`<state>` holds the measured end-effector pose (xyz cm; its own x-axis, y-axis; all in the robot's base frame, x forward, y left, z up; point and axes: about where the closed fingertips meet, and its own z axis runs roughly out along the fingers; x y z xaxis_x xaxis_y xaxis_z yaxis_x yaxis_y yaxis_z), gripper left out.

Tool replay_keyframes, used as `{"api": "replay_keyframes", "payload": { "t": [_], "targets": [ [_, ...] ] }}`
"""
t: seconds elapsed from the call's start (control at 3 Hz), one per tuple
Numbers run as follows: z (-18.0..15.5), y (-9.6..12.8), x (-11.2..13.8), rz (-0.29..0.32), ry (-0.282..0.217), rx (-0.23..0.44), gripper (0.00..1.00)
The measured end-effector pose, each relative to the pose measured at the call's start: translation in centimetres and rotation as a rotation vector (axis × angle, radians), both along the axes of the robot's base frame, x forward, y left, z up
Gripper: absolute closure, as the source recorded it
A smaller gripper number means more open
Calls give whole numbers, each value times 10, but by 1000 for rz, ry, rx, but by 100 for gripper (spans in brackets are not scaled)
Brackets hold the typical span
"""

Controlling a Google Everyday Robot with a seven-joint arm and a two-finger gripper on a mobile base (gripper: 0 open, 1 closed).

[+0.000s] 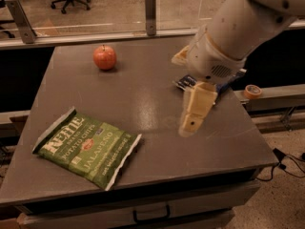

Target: Move green jalapeno chip bag near apple

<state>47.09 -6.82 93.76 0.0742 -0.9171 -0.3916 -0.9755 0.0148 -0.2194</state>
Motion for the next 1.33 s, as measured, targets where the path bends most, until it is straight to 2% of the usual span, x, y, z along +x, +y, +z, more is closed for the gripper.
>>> {"api": "replay_keyframes", "payload": {
  "t": [0.33, 0.67, 1.0, 1.33],
  "targets": [
    [-10, 83, -7, 104, -2, 109, 0],
    [-10, 83, -7, 102, -4, 109, 0],
    [-16, 87, -7, 98, 10, 171, 0],
    [-35, 127, -18, 132, 47, 269, 0]
  ]
}}
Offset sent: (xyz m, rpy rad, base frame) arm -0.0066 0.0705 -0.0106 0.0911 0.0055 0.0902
